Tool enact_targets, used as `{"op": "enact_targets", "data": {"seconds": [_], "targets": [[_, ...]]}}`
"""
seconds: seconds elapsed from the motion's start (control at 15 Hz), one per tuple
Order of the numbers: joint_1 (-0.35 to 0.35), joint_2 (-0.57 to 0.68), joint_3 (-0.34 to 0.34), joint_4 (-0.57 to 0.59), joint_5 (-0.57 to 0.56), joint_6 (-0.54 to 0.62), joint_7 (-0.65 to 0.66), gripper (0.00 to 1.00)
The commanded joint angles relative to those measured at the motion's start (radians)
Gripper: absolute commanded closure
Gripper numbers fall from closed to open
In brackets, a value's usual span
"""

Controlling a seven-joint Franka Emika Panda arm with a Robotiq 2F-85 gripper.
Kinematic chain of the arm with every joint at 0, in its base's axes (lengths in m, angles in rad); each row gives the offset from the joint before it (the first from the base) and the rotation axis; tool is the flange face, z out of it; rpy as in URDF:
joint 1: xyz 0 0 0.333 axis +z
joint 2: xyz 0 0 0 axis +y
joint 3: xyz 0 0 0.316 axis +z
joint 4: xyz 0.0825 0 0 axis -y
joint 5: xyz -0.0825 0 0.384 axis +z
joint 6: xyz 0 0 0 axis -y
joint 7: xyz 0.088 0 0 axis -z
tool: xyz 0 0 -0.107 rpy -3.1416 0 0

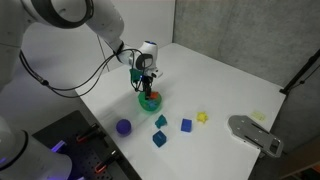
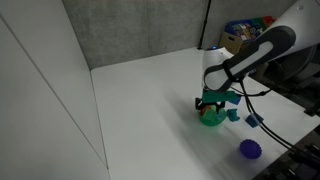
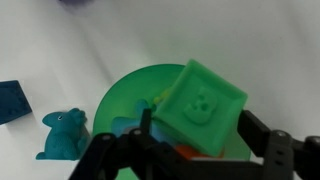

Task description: Remove the green building block from the green bowl and put it on the blue building block

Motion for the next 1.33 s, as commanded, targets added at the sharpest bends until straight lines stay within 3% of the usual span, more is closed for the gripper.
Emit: {"op": "enact_targets", "data": {"seconds": [0.0,0.13,0.33,0.8,1.27], "targets": [[-0.003,-0.007,0.011,-0.009,0.01,-0.003,0.015,0.44],[-0.007,-0.021,0.013,-0.01,0.012,-0.021,0.011,0.58],[-0.022,-0.064,0.018,-0.015,0.02,-0.048,-0.008,0.64],[-0.072,-0.181,-0.001,-0.023,0.012,-0.068,-0.018,0.65],[-0.142,-0.166,-0.091,-0.035,-0.056,-0.044,0.0,0.65]]}}
